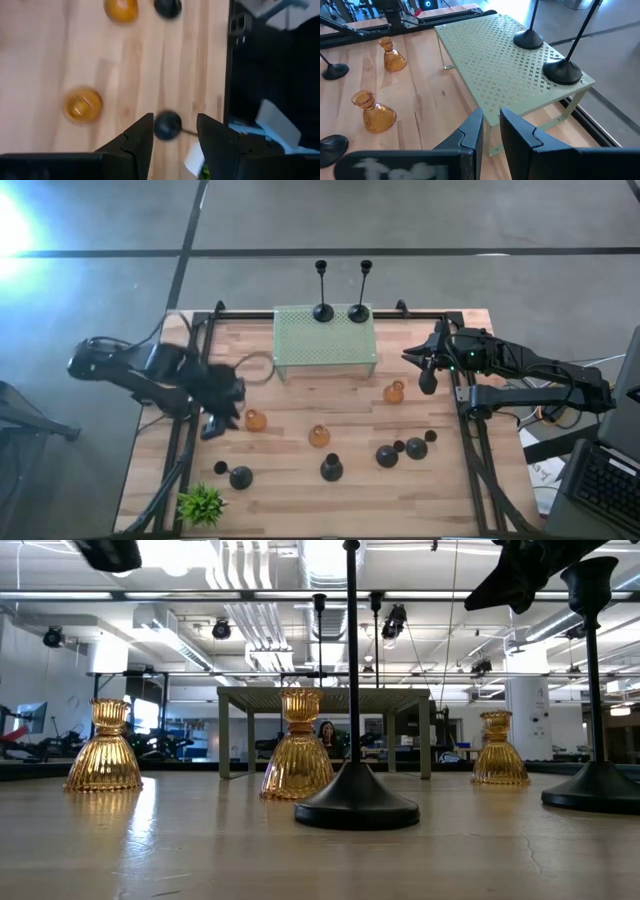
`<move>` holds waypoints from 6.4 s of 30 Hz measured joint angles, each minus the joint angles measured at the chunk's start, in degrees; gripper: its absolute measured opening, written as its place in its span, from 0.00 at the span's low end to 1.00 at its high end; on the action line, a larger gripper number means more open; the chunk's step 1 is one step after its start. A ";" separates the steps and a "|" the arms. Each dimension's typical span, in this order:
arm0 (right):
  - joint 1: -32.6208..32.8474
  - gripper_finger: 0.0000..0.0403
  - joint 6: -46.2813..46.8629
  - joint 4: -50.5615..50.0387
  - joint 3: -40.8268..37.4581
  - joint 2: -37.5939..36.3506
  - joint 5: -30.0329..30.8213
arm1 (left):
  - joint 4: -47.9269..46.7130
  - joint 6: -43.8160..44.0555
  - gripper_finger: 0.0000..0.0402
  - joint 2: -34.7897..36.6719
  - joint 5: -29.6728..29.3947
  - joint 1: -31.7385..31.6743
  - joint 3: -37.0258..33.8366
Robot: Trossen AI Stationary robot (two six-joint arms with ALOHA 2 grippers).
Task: Pick & Place candle stick holders
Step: Align the large black candle holder with the other large black candle holders on the shelf
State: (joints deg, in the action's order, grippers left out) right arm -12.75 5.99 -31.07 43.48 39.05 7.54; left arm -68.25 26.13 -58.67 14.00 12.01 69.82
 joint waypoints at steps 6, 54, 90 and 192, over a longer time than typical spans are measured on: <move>0.00 0.14 0.92 0.00 0.00 0.00 -0.01 | 0.04 14.68 0.38 0.11 -1.18 11.13 -5.48; 0.00 0.14 4.34 6.95 0.04 -0.02 0.01 | 56.53 17.80 0.38 22.51 -46.64 55.74 -51.96; 0.00 0.14 2.81 7.72 0.04 0.00 0.03 | 70.31 -8.70 0.04 22.49 -53.00 54.00 -52.28; 0.00 0.14 2.59 7.23 0.00 0.17 0.00 | 66.69 -24.52 0.03 -12.96 -17.77 -52.32 -7.19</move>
State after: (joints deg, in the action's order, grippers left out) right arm -12.75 8.58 -23.83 43.48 39.22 7.55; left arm -1.56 1.61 -71.64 -3.77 -40.31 62.63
